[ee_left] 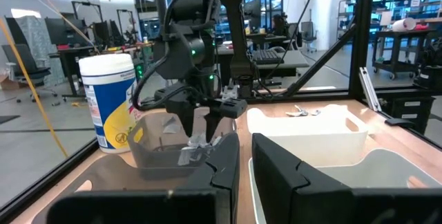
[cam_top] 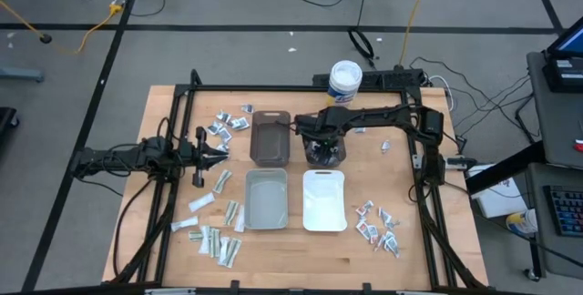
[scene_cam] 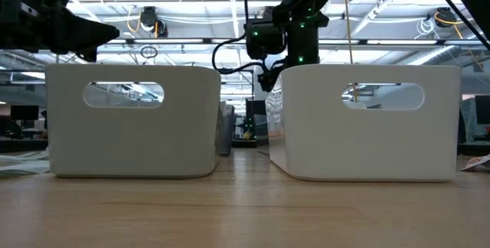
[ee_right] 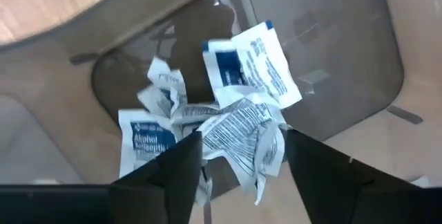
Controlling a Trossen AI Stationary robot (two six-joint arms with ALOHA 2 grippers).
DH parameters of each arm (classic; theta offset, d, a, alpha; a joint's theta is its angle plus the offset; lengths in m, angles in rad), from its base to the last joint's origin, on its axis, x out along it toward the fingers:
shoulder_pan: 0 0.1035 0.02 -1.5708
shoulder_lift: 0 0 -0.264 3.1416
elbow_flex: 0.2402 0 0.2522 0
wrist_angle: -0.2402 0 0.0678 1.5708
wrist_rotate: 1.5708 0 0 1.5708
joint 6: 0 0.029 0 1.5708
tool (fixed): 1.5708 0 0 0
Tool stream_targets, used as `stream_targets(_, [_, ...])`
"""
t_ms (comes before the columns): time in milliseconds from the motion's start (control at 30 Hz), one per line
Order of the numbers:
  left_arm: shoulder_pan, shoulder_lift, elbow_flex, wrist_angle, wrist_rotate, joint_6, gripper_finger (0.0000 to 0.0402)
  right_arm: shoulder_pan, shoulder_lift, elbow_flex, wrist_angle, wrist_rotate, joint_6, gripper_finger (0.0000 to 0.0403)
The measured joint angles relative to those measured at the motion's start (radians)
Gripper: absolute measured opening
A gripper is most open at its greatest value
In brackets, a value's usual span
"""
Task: Pick & Place First Aid Supplies
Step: Put the blue pad into the right black bin
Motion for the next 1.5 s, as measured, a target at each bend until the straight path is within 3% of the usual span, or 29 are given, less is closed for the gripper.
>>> stream_targets(400, [0.0,0.0,0.0,0.0,0.0,0.0,0.0047,-0.018,-0.09,0.087,-0.156,-0.002,0.002,0.0215])
stream_targets(533, [0.0,0.0,0.0,0.0,0.0,0.0,0.0047,-0.029,-0.104,0.078,-0.183,-0.004,0.078,0.0213])
stream_targets(1167, [0.0,0.0,0.0,0.0,0.0,0.0,0.0047,-0.198,-0.592,-0.418,-0.157,-0.001,0.402,0.0212])
stream_targets(1500, [0.0,0.0,0.0,0.0,0.0,0.0,0.0047,-0.289,-0.737,-0.537,-0.158,0.003,0.464,0.0212])
